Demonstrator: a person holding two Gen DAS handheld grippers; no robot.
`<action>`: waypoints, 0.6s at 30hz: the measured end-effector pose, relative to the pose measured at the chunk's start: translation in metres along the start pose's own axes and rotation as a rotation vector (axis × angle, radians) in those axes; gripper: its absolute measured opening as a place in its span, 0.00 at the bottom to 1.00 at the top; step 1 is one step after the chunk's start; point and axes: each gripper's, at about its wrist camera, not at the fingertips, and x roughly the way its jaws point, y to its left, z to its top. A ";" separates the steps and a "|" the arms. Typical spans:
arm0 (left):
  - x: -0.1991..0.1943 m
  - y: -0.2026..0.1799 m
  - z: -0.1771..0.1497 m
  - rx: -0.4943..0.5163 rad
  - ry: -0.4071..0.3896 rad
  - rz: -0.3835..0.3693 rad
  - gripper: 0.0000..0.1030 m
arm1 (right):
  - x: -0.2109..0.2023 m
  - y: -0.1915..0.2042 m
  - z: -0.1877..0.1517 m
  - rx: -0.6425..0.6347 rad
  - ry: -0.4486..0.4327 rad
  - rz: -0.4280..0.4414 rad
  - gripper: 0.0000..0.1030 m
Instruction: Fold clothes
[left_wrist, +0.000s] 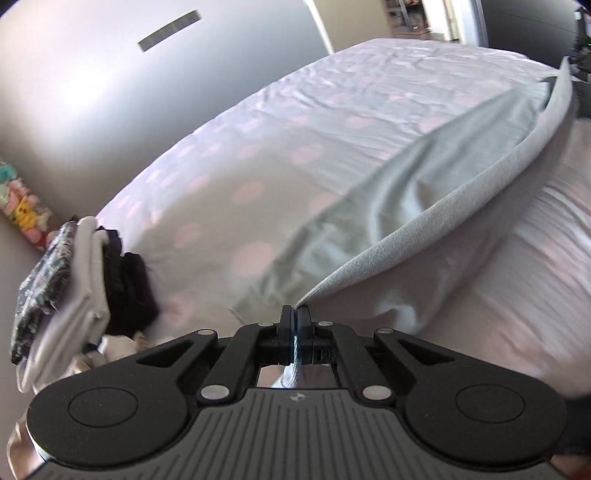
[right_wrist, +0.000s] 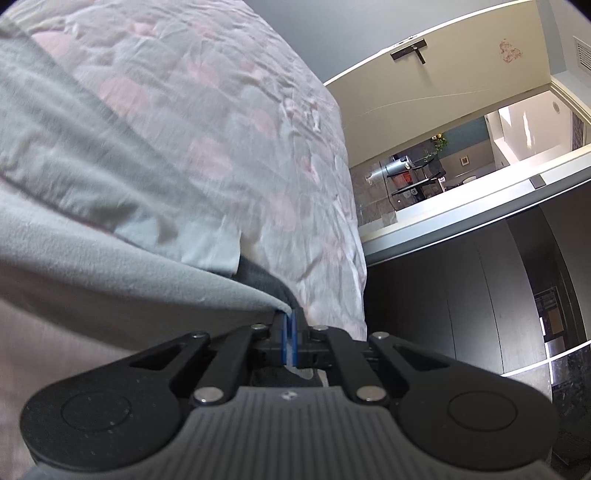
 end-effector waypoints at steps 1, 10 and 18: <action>0.006 0.005 0.004 0.000 0.013 0.009 0.01 | 0.003 0.000 0.007 -0.002 -0.004 0.003 0.02; 0.087 0.042 0.034 -0.007 0.104 0.031 0.01 | 0.046 0.008 0.070 -0.031 -0.003 0.015 0.02; 0.165 0.046 0.051 -0.044 0.139 -0.010 0.01 | 0.121 0.025 0.102 -0.043 0.121 -0.011 0.02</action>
